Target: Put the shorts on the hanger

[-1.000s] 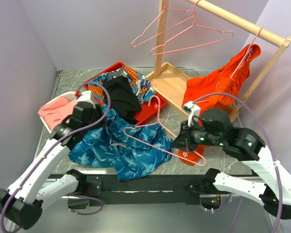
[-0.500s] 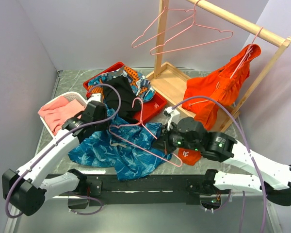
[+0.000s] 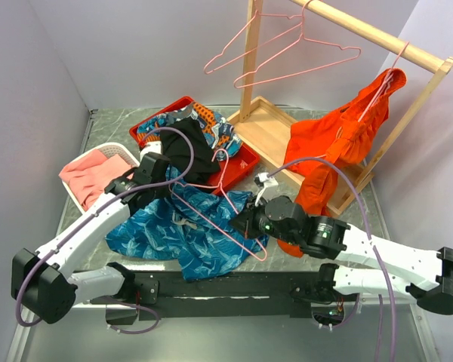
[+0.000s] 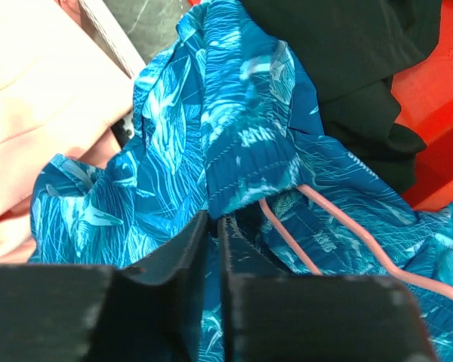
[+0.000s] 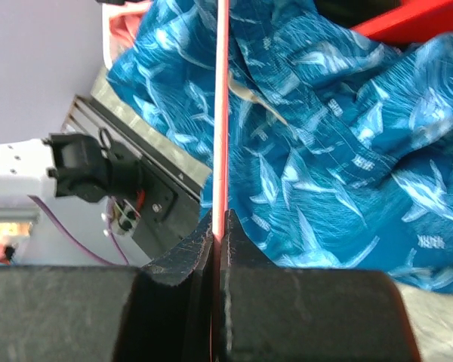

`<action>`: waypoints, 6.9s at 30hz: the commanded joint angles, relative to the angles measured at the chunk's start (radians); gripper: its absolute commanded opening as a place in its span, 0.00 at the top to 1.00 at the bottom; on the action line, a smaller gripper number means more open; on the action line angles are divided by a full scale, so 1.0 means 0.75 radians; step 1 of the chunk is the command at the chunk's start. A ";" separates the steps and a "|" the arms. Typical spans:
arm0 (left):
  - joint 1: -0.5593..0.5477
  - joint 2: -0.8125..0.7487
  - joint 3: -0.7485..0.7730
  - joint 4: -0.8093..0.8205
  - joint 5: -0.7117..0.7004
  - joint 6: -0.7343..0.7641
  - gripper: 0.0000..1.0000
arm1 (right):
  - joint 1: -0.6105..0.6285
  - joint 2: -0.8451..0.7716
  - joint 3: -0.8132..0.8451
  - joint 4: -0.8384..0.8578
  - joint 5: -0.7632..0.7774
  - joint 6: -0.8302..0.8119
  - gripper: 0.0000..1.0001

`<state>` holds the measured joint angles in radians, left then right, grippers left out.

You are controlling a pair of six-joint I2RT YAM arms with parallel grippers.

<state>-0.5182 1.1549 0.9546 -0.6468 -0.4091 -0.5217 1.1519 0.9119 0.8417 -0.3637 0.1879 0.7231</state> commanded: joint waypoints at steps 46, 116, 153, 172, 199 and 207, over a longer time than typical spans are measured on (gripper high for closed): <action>-0.021 -0.589 0.147 -0.071 0.449 0.251 0.68 | 0.203 0.838 -0.051 1.549 0.283 -0.590 1.00; -0.088 -0.521 -0.087 0.484 -0.031 0.178 0.99 | 0.229 0.762 -0.178 0.581 0.543 -0.168 0.33; -0.117 -0.417 -0.082 0.983 -0.483 0.201 0.99 | -0.180 0.367 0.295 -0.143 0.028 0.163 1.00; -0.121 -0.392 -0.152 1.093 -0.543 0.233 0.99 | -0.437 0.269 0.438 -0.370 -0.293 0.214 1.00; -0.544 -0.127 0.228 1.000 -0.735 0.247 0.99 | -0.482 0.656 1.195 -0.568 -0.371 0.210 1.00; -0.544 0.004 0.723 0.554 -0.555 0.305 0.99 | -0.521 0.580 1.289 -0.564 -0.442 0.032 0.89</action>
<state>-0.9226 1.1225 1.3037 -0.0963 -0.9150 -0.3210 0.7715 1.4090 1.7294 -0.7956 -0.1028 0.8562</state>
